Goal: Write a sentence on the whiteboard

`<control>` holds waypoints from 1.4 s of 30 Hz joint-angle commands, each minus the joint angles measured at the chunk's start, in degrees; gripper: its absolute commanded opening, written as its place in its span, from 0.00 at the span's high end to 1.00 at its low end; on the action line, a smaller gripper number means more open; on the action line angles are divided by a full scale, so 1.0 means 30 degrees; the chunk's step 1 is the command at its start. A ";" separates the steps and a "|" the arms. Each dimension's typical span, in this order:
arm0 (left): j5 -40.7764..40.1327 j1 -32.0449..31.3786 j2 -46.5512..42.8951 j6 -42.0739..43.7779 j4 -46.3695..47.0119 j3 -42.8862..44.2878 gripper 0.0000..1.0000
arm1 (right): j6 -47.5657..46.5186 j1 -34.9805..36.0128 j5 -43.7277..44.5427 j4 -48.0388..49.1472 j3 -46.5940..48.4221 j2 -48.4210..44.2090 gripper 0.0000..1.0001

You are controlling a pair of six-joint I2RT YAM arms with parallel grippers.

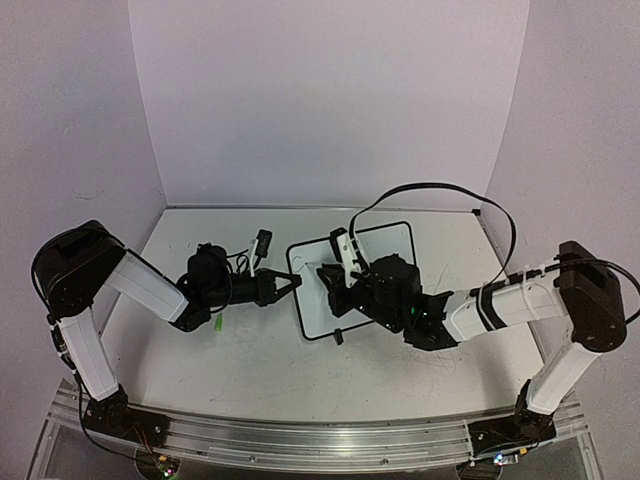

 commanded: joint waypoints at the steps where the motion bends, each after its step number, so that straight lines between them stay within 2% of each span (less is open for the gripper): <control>1: -0.0261 0.0184 -0.0296 0.0005 -0.0160 -0.0048 1.00 | 0.0025 0.0007 0.0420 0.0331 0.0771 0.0312 1.00; 23: -0.0326 0.0228 -0.0467 -0.0006 -0.0160 -0.0143 1.00 | 0.1000 0.0017 -0.0229 -0.0209 -0.0214 -0.0125 1.00; 42: -0.0254 0.0241 -0.0406 -0.0089 -0.0158 -0.0108 1.00 | 0.1165 -0.0041 0.1501 0.0156 -0.0592 -0.0700 1.00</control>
